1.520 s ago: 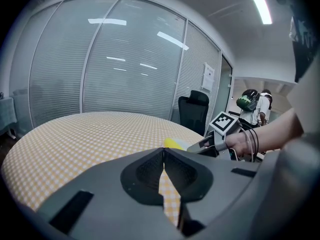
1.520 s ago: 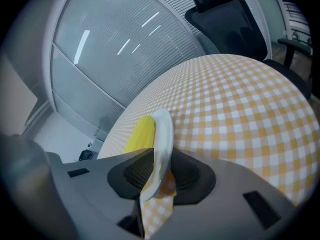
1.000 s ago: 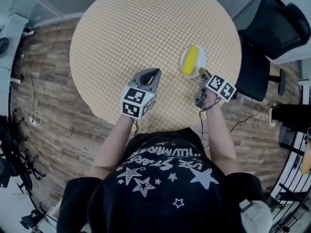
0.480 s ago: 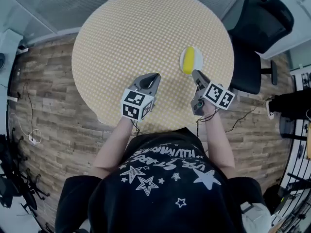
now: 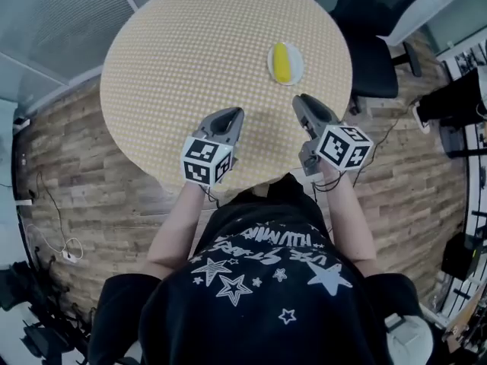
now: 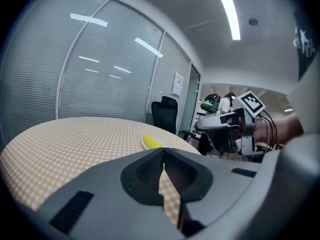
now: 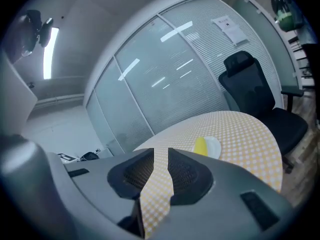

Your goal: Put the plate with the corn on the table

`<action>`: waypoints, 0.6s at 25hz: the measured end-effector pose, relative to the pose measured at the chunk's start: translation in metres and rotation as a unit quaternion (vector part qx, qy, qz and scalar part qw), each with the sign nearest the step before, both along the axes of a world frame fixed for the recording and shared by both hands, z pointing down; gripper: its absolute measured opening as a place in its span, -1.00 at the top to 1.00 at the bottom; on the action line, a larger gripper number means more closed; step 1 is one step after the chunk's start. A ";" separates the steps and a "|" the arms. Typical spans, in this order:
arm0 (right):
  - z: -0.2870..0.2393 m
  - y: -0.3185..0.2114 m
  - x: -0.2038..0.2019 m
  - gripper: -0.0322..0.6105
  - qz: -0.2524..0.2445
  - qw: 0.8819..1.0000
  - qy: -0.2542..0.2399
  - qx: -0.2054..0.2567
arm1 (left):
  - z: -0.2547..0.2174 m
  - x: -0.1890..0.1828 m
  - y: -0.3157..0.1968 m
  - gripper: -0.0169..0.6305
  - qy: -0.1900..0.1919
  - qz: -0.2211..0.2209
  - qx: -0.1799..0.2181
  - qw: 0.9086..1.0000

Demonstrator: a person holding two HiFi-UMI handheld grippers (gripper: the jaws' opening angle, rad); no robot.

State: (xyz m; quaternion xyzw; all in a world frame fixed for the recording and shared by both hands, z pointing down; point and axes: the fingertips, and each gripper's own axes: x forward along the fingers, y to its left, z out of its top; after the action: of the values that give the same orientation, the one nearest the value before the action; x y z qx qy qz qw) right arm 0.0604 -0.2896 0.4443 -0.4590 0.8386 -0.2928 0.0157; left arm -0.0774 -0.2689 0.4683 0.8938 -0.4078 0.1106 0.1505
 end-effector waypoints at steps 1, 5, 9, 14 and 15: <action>-0.001 0.007 0.001 0.61 0.003 1.000 0.003 0.005 | 0.003 0.000 0.004 0.92 0.002 0.002 -0.005 1.000; -0.004 0.028 0.002 0.64 -0.006 1.000 0.019 0.017 | 0.007 0.003 0.020 0.92 0.011 0.005 -0.013 1.000; -0.006 0.033 -0.006 0.71 -0.030 0.999 0.021 0.030 | 0.008 -0.001 0.023 0.92 0.010 -0.002 -0.004 1.000; 0.001 0.044 -0.018 0.74 -0.061 0.998 -0.006 0.028 | 0.008 0.005 0.029 0.92 0.001 0.001 0.004 1.000; 0.004 0.049 -0.020 0.75 -0.066 0.997 -0.009 0.025 | 0.008 0.009 0.033 0.92 -0.001 0.006 0.004 1.000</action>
State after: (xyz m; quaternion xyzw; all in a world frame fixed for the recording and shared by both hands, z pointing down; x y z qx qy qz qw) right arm 0.0408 -0.2405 0.4484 -0.3995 0.8741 -0.2760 0.0155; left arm -0.0689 -0.2362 0.4763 0.8965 -0.4033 0.1111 0.1458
